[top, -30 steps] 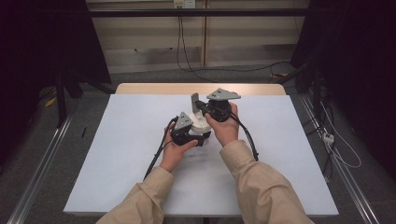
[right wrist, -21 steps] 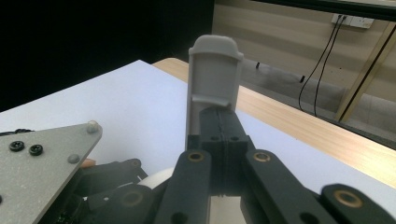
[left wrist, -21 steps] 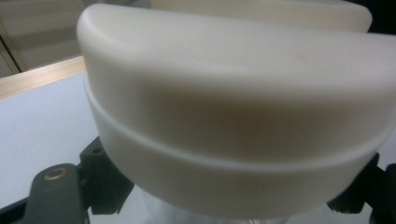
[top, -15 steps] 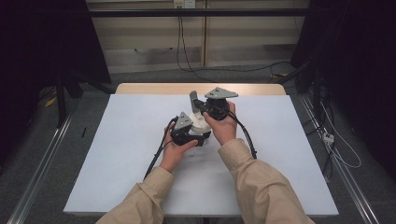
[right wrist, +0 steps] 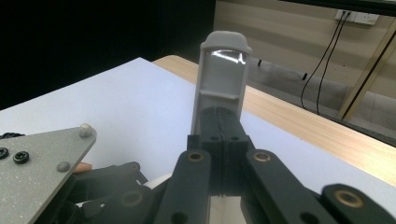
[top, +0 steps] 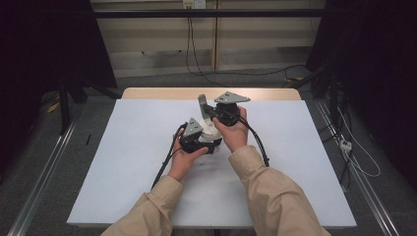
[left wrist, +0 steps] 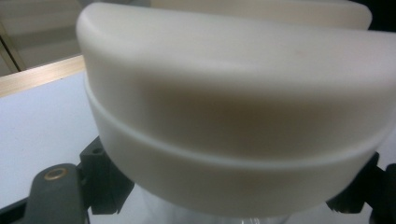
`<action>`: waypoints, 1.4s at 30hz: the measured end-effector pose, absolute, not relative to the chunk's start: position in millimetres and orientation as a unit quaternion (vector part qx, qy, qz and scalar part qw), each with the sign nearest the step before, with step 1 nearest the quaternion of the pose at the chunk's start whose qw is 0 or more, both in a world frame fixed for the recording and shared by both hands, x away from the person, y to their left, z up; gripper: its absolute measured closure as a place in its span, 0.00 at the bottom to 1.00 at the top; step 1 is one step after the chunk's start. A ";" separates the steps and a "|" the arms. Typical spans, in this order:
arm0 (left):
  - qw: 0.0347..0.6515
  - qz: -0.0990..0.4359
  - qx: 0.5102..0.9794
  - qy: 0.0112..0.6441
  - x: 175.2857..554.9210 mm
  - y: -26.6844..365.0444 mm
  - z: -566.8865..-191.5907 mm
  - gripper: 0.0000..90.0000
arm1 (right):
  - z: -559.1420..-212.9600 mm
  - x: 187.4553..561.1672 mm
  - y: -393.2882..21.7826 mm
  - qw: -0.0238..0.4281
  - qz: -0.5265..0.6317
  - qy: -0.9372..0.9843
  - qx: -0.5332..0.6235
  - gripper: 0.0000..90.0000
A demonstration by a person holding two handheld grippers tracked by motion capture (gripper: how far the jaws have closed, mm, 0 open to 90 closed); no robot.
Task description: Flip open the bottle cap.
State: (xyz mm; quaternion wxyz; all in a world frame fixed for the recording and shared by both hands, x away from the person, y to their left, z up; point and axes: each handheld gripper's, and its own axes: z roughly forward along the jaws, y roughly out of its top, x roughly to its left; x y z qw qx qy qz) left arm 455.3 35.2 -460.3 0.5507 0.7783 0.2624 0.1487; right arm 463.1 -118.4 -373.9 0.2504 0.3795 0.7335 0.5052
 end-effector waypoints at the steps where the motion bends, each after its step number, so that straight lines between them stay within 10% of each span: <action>1: 0.553 0.148 0.777 0.264 455.3 34.9 -460.5 0.20 | -374.2 463.5 -118.5 0.250 0.505 0.734 0.379 1.00; 42: 0.548 0.159 0.777 0.265 454.5 33.9 -460.9 0.21 | -380.0 473.0 -114.4 0.240 0.497 0.737 0.390 1.00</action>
